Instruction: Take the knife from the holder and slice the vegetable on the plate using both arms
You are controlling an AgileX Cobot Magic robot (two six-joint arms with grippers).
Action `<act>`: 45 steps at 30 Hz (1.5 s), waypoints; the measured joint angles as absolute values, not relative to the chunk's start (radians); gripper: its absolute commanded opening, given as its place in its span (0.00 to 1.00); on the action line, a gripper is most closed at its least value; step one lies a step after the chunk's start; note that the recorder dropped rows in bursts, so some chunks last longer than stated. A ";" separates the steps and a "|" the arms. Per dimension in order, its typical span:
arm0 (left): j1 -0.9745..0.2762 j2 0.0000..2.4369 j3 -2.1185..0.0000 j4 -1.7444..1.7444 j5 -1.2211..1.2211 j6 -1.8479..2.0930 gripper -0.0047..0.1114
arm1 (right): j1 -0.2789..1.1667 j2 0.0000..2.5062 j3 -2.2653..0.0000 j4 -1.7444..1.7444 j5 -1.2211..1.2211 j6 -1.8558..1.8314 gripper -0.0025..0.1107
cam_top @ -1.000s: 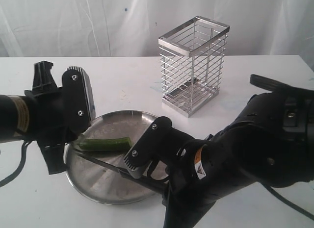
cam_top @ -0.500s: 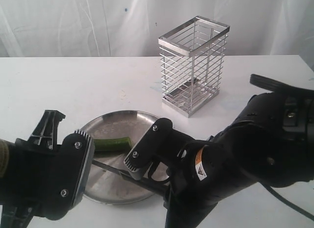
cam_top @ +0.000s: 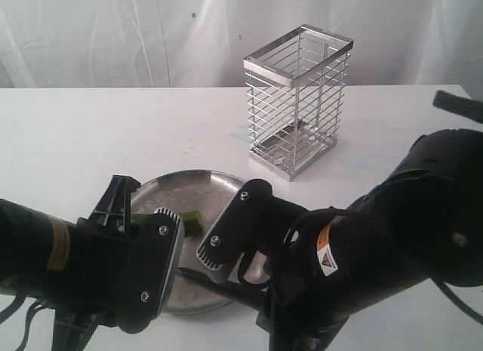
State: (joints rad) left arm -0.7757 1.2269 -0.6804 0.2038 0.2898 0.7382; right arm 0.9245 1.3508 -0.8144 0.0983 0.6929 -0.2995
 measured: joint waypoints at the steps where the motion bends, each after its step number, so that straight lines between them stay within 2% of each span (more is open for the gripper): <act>1: -0.776 1.238 -0.680 0.206 0.288 0.738 0.46 | 0.925 1.343 -0.814 0.098 0.698 -0.300 0.02; 27: -0.776 1.287 -0.680 0.239 0.201 0.703 0.45 | 0.925 1.296 -0.814 0.179 0.741 -0.377 0.02; 32: -0.776 1.287 -0.655 0.239 0.200 0.691 0.29 | 0.925 1.276 -0.814 0.179 0.735 -0.384 0.02; 45: -0.776 1.287 -0.649 0.175 0.161 0.656 0.29 | 0.925 1.276 -0.827 0.179 0.713 -0.386 0.02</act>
